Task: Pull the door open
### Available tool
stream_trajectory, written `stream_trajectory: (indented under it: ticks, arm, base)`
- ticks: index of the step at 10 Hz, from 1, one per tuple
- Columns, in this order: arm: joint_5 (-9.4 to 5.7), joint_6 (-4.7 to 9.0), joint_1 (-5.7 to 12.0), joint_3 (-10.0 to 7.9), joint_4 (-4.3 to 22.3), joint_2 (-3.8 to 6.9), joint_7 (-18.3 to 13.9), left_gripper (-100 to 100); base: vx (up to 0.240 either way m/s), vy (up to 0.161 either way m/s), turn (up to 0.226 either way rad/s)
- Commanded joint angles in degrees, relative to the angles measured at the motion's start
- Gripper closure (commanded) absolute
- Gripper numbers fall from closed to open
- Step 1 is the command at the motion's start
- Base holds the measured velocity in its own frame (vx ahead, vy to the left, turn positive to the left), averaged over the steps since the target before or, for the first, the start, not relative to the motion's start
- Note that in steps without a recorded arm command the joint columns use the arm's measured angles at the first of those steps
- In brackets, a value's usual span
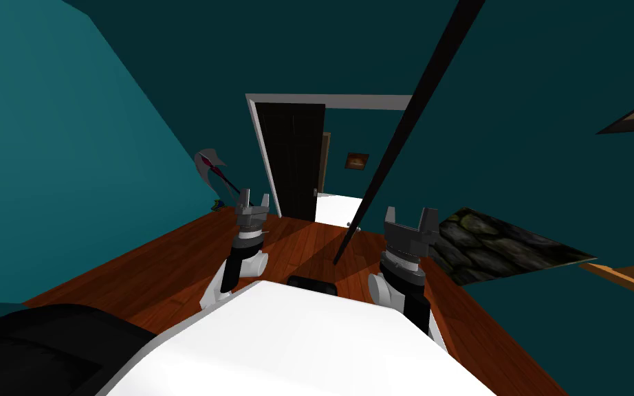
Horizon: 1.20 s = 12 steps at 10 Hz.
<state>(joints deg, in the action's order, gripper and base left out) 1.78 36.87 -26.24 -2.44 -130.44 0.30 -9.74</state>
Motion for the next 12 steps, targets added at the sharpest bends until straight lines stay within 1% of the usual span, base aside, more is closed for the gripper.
stream_trajectory:
  ticks: [1,2,7,10,11,12]
  arm:
    - [0.27,-0.29,0.03,-0.06,0.3,0.29,0.0,-100]
    - [0.27,-0.29,0.03,-0.06,0.3,0.29,0.0,-100]
    - [0.94,-1.03,0.11,-0.20,1.1,1.02,0.1,-100]
    - [1.44,-1.59,0.17,-0.31,1.6,1.57,0.1,-100]
    - [1.64,-1.80,0.20,-0.35,1.8,1.77,0.1,-100]
    - [1.81,-1.99,0.23,-0.37,2.0,1.92,0.1,-100]
  base:
    - [0.086,-0.213,-0.100]
    - [0.202,-0.131,-0.026]
    - [0.201,-0.153,-0.057]
    - [0.232,-0.217,-0.072]
    - [0.107,-0.149,-0.070]
    - [-0.035,-0.078,-0.078]
